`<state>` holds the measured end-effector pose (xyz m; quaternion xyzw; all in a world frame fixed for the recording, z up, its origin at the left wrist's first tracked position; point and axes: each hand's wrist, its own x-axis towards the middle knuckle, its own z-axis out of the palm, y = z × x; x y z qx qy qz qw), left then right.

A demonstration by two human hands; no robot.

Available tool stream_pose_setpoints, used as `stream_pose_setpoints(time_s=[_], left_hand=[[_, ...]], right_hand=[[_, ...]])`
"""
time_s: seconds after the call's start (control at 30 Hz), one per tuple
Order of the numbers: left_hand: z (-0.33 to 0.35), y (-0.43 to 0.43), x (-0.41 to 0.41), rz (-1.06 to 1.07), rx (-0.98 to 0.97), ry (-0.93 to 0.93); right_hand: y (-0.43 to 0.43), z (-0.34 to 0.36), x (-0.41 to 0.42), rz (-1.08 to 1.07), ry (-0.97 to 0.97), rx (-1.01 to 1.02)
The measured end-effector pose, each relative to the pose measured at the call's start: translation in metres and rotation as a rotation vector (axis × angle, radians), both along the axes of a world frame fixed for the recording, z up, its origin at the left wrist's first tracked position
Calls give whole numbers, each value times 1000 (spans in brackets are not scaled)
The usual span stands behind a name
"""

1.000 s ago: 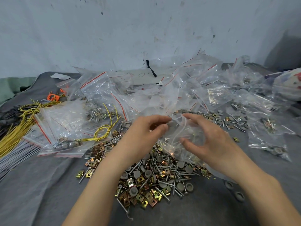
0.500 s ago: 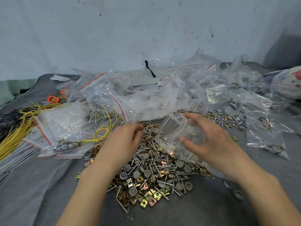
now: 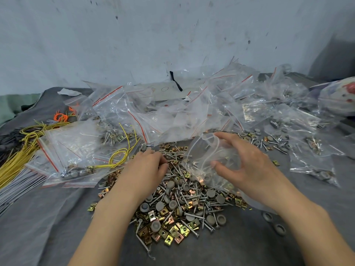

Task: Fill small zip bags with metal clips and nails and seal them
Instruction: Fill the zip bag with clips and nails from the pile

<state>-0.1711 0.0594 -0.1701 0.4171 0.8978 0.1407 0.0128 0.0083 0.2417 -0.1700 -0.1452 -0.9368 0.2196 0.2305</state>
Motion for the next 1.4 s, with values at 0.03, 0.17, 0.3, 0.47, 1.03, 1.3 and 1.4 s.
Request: stream_pose_setpoints(time_s=[0.03, 0.17, 0.3, 0.47, 1.03, 1.3, 1.4], left_hand=[[0, 1, 1, 2, 2, 19], [2, 3, 1, 34, 182, 45], [10, 9, 8, 38, 514, -180], [15, 22, 27, -96, 572, -347], [9, -8, 8, -30, 222, -119], [3, -19, 6, -127, 62, -36], [4, -23, 7, -168, 48, -62]], right_hand=[[0, 0, 0, 0, 1, 0], [0, -1, 1, 4, 18, 4], [-1, -1, 0, 5, 16, 8], [-5, 0, -2, 22, 23, 24], [-4, 2, 1, 11, 15, 4], [-3, 1, 0, 0, -5, 10], [-4, 1, 0, 2, -13, 10]])
